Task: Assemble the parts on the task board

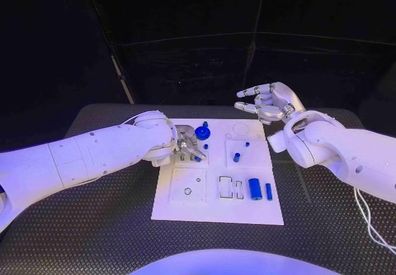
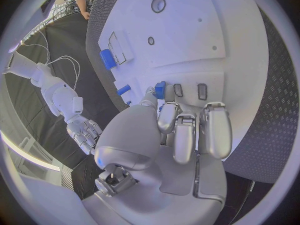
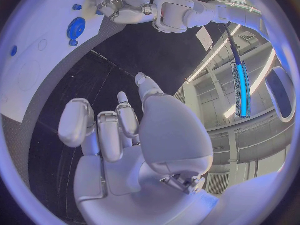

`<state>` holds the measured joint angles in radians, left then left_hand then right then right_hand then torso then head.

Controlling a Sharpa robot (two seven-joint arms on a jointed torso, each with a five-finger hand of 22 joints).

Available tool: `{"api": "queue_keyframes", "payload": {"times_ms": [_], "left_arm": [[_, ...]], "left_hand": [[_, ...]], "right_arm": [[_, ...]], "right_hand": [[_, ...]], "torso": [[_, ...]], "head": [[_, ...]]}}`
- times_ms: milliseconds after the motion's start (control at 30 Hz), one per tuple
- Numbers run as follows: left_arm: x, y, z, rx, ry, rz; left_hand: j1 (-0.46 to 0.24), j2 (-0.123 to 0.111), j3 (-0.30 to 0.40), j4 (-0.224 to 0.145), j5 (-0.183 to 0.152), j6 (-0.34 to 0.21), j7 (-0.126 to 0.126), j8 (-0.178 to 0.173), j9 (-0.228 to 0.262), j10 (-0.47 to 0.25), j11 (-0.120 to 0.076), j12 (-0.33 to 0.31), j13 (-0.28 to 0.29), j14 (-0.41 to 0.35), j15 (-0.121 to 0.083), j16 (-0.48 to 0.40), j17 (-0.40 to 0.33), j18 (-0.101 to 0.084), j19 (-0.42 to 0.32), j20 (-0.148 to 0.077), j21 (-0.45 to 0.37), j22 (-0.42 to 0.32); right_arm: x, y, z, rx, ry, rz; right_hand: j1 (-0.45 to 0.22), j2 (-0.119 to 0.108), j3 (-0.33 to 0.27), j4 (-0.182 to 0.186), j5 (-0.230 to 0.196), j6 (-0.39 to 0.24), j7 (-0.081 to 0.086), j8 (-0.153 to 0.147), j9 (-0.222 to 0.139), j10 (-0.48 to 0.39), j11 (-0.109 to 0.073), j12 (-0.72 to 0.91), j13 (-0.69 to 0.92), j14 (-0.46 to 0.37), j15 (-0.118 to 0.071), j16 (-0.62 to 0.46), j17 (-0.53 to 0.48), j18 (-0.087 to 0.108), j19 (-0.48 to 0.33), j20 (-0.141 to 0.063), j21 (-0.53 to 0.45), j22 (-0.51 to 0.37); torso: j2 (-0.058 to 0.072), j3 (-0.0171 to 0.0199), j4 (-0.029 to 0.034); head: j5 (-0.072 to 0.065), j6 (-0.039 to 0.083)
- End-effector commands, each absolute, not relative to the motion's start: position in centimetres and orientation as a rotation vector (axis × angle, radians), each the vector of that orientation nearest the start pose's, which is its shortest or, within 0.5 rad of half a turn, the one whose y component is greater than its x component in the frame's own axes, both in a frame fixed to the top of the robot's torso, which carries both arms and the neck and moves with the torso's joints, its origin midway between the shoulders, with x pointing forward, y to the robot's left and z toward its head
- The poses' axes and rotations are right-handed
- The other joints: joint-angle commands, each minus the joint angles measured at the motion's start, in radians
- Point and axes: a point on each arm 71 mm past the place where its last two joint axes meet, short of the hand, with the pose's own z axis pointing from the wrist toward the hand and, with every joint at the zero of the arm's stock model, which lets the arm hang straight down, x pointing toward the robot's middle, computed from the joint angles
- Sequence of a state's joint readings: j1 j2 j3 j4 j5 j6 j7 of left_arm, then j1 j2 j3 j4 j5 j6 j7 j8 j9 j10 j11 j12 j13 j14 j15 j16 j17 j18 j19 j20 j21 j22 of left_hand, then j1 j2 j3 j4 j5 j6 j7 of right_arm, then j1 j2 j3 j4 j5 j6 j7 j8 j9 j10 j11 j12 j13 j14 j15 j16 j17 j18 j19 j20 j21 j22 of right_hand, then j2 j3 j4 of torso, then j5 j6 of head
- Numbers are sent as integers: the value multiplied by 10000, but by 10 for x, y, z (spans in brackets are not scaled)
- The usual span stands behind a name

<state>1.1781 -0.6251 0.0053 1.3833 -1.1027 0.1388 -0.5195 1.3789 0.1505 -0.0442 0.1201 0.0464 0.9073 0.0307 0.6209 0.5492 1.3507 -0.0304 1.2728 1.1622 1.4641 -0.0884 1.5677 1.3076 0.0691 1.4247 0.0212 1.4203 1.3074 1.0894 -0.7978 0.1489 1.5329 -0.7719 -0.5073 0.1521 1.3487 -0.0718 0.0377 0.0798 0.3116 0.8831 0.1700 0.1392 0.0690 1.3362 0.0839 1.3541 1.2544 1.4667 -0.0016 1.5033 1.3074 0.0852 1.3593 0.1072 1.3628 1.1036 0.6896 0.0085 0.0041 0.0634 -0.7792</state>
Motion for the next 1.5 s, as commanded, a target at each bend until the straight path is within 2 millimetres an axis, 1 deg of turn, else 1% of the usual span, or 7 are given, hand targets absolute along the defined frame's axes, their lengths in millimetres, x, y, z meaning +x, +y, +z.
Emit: {"api": "queue_keyframes", "payload": {"times_ms": [33,333,533,700,800,1000,1500], "left_arm": [[495,149,-228,-1655,23311,-5071],[493,162,-220,-2188,22915,-5196],[490,170,-212,-2630,22027,-5247],[488,170,-209,-2658,21440,-5188],[487,170,-211,-2546,21280,-5082],[486,168,-217,-2347,21178,-4864],[489,160,-225,-1531,21718,-4435]], "left_hand": [[516,477,565,-238,24,-129,-2,270,574,-28,-82,-101,-59,1067,-48,31,2632,-98,-54,-28,-80,39],[-116,-105,2012,-228,35,-274,-13,451,1023,-21,-65,-146,-81,1067,-52,31,2632,-91,-85,-13,-134,38],[-715,-769,3457,-197,19,-306,-12,545,1342,56,-79,-66,5,1067,-59,31,2632,-109,-22,-20,-91,171],[-884,-1010,3932,-215,15,-285,-18,563,1429,100,-97,-30,40,1067,-53,31,2632,-113,2,-30,-76,215],[-1145,-1300,4587,-231,12,-272,-18,576,1548,116,-97,-28,33,1067,-53,31,2632,-116,17,-32,-76,249],[-1290,-1428,4899,-245,12,-279,-14,578,1612,68,-94,-104,-68,1067,-53,31,2632,-113,10,-32,-93,247],[-1375,-1502,5088,-267,10,-287,-11,580,1656,42,-91,-146,-124,1067,-50,31,2632,-105,-9,-30,-119,223]], "right_arm": [[493,-187,-155,5241,14285,11819],[493,-185,-155,5216,14303,11878],[493,-186,-156,5221,14314,11862],[493,-187,-156,5239,14325,11818],[493,-188,-156,5244,14342,11805],[494,-188,-156,5250,14364,11795],[494,-186,-157,5253,14434,11821]], "right_hand": [[16,58,-15,-67,71,-61,3,65,5,-54,-13,-25,-2,659,57,-45,911,44,-69,22,-52,-21],[27,70,-8,-75,82,-57,1,72,6,-61,-14,-32,-13,650,56,-63,870,56,-98,21,-81,-84],[32,75,-7,-79,72,-55,0,76,6,-64,-15,-34,-17,646,56,-71,854,62,-113,21,-96,-115],[35,77,-8,-84,53,-53,0,82,7,-66,-15,-35,-20,642,55,-79,838,65,-120,20,-104,-128],[35,77,-8,-84,53,-53,0,82,7,-66,-15,-35,-20,642,55,-79,838,65,-120,20,-104,-128],[36,79,-10,-88,30,-49,-2,89,8,-62,-15,-32,-17,643,54,-78,843,64,-120,19,-106,-128],[37,86,-9,-90,15,-41,-3,98,9,-59,-17,-29,-15,649,54,-67,871,63,-117,19,-104,-122]], "torso": [[-2,4,19],[10,3,32],[16,8,35],[9,2,38],[15,8,34],[18,-5,40],[39,6,31]], "head": [[-27,9],[-15,68],[68,10],[102,5],[109,-13],[85,-37],[100,-130]]}}
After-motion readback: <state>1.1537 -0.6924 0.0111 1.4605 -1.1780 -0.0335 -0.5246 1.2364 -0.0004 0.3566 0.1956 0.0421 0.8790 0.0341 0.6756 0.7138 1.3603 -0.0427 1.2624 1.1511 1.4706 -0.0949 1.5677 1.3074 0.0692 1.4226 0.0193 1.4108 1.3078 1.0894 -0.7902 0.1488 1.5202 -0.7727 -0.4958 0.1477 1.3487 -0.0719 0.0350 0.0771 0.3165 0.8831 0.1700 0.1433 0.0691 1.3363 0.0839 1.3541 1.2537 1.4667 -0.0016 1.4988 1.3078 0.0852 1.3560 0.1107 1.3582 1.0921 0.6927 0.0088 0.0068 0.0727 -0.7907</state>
